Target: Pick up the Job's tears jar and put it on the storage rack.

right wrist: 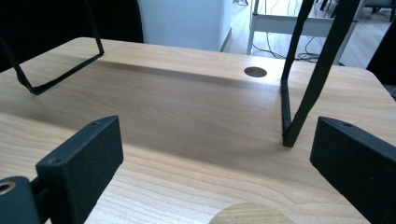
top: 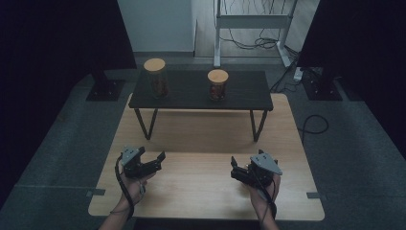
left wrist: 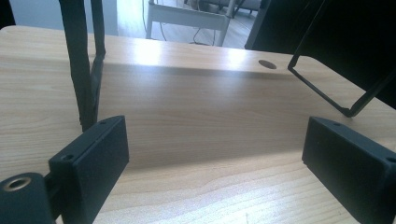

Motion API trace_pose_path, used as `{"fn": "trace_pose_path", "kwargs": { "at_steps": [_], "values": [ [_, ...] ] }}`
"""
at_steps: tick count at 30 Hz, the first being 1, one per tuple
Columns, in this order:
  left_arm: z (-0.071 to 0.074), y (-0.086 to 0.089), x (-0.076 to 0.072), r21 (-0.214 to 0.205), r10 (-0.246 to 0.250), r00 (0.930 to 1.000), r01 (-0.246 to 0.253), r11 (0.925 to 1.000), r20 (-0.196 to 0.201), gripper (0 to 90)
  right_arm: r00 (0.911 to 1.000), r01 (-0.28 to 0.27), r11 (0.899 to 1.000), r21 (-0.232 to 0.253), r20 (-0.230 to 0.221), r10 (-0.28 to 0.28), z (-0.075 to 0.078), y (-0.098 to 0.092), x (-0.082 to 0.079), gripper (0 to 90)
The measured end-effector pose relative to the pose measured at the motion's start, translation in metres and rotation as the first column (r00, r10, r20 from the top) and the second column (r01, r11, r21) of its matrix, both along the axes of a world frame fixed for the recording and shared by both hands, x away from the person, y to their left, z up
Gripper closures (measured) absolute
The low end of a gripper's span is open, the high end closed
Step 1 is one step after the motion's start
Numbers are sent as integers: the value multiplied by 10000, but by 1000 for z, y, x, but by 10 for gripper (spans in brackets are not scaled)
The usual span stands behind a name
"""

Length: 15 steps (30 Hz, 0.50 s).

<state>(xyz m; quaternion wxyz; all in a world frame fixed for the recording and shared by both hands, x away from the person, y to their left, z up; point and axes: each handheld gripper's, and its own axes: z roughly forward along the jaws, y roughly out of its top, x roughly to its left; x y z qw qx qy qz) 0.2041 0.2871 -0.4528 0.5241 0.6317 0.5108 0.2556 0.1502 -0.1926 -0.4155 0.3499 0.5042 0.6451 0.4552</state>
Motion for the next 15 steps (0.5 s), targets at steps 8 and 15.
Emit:
{"fn": "trace_pose_path", "kwargs": {
  "at_steps": [8, 15],
  "values": [
    [0, 0, 0, 21, -28, 10000, 28, 10000, -13, 68, 9998, 90, 10000, -13, -170, -91, -2, -3, -1, 18],
    [0, 0, 0, 33, -55, 10000, 55, 10000, -27, 68, 9993, 174, 9998, -71, -327, -176, -4, -5, -3, 12]
  ]
}}
